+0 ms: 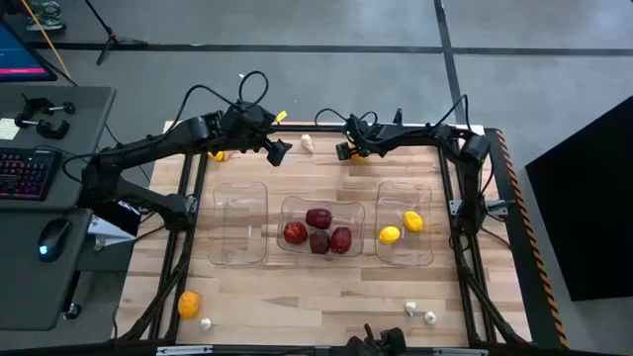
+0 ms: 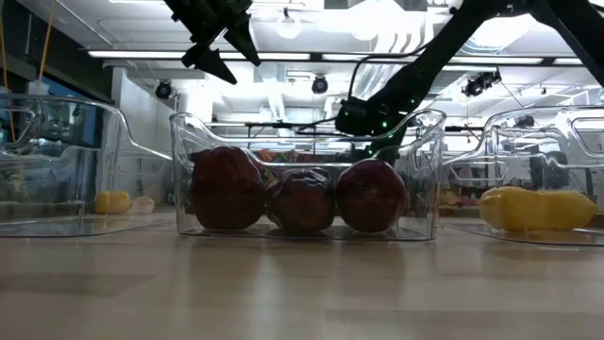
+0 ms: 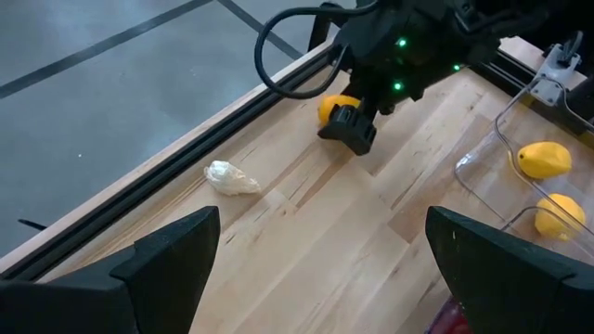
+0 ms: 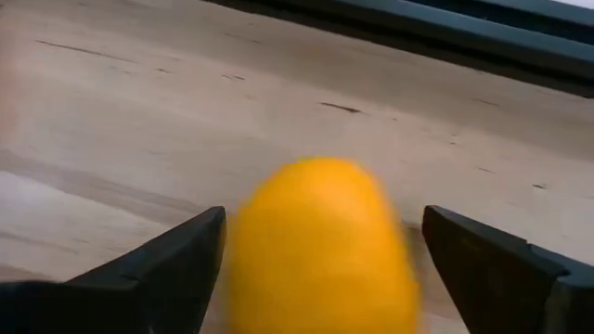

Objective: Sort produce into baskets
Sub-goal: Put the top right yellow lemon into the right transparent bin

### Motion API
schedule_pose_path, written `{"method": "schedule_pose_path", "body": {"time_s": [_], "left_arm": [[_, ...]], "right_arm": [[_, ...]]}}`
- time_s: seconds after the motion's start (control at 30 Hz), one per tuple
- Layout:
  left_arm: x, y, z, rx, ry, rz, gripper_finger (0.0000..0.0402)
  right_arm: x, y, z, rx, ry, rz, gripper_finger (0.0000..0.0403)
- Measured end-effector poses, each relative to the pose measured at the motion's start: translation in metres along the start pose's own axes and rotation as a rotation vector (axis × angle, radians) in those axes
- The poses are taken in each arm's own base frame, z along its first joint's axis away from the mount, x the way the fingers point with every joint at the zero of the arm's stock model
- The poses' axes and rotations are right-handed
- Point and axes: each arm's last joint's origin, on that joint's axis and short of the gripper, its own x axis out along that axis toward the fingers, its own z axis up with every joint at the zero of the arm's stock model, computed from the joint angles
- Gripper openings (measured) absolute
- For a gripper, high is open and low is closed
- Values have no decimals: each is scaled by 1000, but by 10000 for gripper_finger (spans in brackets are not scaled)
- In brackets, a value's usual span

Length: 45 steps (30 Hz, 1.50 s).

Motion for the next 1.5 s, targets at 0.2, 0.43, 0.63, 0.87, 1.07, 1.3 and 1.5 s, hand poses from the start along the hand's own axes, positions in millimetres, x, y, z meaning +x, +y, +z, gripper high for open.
{"method": "schedule_pose_path", "body": {"time_s": [0.2,0.43,0.63,0.87,1.07,1.3,1.5], "left_arm": [[0,0,0,-1,-2,3,369],[0,0,0,69,-1,-12,369],[1,-1,5,84,-50,-30,369],[1,1,18,56,-133,-176,369],[1,6,25,49,-185,-210,369],[2,9,25,42,-172,-196,369],[3,11,20,43,-120,-175,369]], "right_arm": [[-2,-12,2,-1,55,-23,235],[-74,-23,21,-212,22,119,181],[-165,-25,-2,-380,20,354,181],[-218,-48,-86,-239,161,377,226],[-226,-68,-132,93,193,381,230],[-212,-84,-166,204,261,349,232],[-194,-90,-178,359,358,254,241]]}}
